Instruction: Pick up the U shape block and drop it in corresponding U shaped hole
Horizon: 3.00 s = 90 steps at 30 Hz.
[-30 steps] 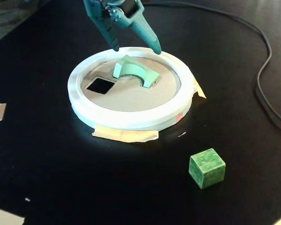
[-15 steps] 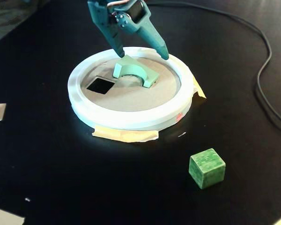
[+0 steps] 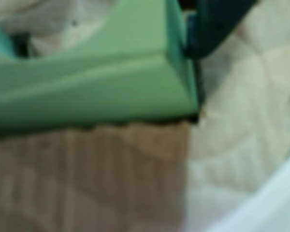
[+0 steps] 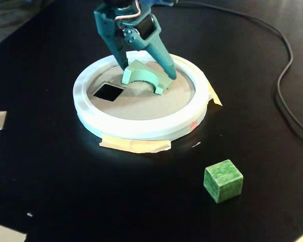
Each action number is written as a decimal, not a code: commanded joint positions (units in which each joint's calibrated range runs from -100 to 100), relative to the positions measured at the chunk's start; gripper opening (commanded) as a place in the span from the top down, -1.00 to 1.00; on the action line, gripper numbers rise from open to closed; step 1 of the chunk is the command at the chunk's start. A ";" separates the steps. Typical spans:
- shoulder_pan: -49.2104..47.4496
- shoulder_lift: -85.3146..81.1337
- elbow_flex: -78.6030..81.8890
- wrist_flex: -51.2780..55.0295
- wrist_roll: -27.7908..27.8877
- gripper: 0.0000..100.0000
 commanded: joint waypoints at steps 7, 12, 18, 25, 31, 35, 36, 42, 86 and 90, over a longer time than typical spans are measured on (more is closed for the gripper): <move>1.09 -1.79 -0.19 -3.20 -0.15 -1.00; 1.96 -2.59 3.72 -4.00 -0.49 -1.00; 2.96 -12.27 15.65 -10.53 -0.24 -1.00; 3.08 -25.61 38.33 -29.19 -0.20 -1.00; 3.33 -37.25 47.62 -30.09 -0.20 -1.00; 2.08 -37.43 47.44 -30.19 -0.49 -1.00; 2.08 -37.25 47.44 -30.19 -0.54 -1.00; 1.46 -36.72 47.62 -30.40 -0.63 -1.00; 8.08 -21.85 49.17 -53.07 0.24 -1.00; 8.08 -21.94 49.44 -53.38 0.20 -1.00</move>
